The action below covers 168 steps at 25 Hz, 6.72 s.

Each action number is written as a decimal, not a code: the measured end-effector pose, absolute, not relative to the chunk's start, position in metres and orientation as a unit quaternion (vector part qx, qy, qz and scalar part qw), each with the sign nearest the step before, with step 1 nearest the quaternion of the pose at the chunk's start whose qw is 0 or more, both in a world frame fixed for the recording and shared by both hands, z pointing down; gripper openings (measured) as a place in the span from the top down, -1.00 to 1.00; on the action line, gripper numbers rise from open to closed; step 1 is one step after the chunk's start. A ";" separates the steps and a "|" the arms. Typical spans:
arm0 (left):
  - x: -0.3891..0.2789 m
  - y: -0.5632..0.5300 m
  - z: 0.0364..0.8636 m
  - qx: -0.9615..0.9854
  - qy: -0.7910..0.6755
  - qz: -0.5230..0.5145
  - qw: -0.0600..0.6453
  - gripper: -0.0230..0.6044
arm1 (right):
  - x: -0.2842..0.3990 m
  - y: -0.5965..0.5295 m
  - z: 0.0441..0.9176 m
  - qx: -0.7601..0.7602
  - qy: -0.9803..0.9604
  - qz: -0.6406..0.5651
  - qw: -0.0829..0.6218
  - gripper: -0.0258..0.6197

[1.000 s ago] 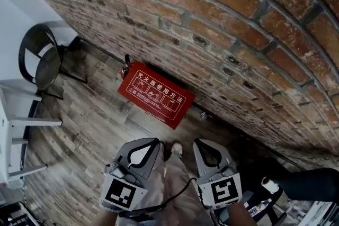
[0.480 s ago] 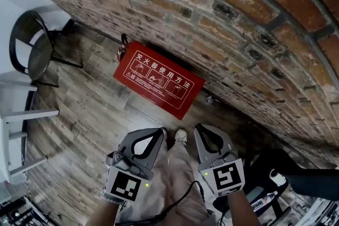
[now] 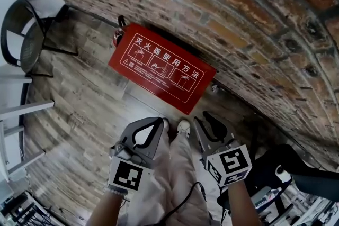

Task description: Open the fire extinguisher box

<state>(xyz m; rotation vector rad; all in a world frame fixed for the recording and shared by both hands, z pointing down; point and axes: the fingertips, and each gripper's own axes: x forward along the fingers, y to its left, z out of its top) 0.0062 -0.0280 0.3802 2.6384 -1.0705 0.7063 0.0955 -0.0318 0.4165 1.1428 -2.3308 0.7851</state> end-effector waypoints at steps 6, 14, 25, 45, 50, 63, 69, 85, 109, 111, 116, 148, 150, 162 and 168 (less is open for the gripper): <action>0.006 -0.018 0.437 0.888 -0.351 0.274 0.114 0.93 | 0.093 -0.035 0.457 0.415 -0.827 0.313 0.213 0.50; 0.008 -0.011 0.504 0.882 -0.344 0.296 0.131 0.94 | 0.094 -0.034 0.504 0.400 -0.819 0.363 0.193 0.21; 0.005 -0.019 0.574 0.867 -0.353 0.313 0.159 0.94 | 0.083 -0.037 0.539 0.363 -0.817 0.424 0.145 -0.04; 0.021 -0.037 0.591 0.868 -0.363 0.297 0.163 0.93 | 0.077 -0.040 0.548 0.340 -0.825 0.428 0.144 -0.02; 0.021 -0.037 0.593 0.867 -0.362 0.300 0.163 0.93 | 0.078 -0.040 0.545 0.340 -0.827 0.424 0.141 0.03; 0.019 -0.030 0.596 0.870 -0.344 0.320 0.153 0.94 | 0.075 -0.033 0.522 0.324 -0.842 0.412 0.126 -0.05; 0.017 -0.027 0.596 0.869 -0.343 0.320 0.156 0.93 | 0.075 -0.028 0.510 0.299 -0.868 0.363 0.161 -0.05; 0.017 -0.027 0.598 0.870 -0.338 0.321 0.158 0.93 | 0.078 -0.030 0.495 0.289 -0.884 0.330 0.165 -0.07; 0.019 -0.030 0.595 0.865 -0.344 0.325 0.164 0.93 | 0.125 -0.085 0.466 0.430 -0.859 0.196 0.199 0.90; 0.019 -0.030 0.594 0.866 -0.344 0.326 0.163 0.93 | 0.128 -0.089 0.462 0.438 -0.857 0.183 0.201 0.90; 0.020 -0.030 0.594 0.865 -0.345 0.325 0.163 0.93 | 0.136 -0.102 0.452 0.461 -0.850 0.175 0.188 0.90; 0.019 -0.031 0.591 0.869 -0.347 0.307 0.175 0.93 | 0.086 -0.114 0.481 0.350 -0.881 0.229 0.222 0.81; 0.018 -0.031 0.590 0.869 -0.349 0.304 0.176 0.93 | 0.074 -0.107 0.487 0.324 -0.886 0.243 0.227 0.68; 0.012 -0.033 0.581 0.871 -0.360 0.283 0.178 0.93 | 0.028 -0.047 0.523 0.185 -0.893 0.279 0.300 0.54; 0.008 -0.032 0.581 0.871 -0.363 0.279 0.178 0.93 | 0.020 -0.033 0.534 0.163 -0.888 0.273 0.331 0.54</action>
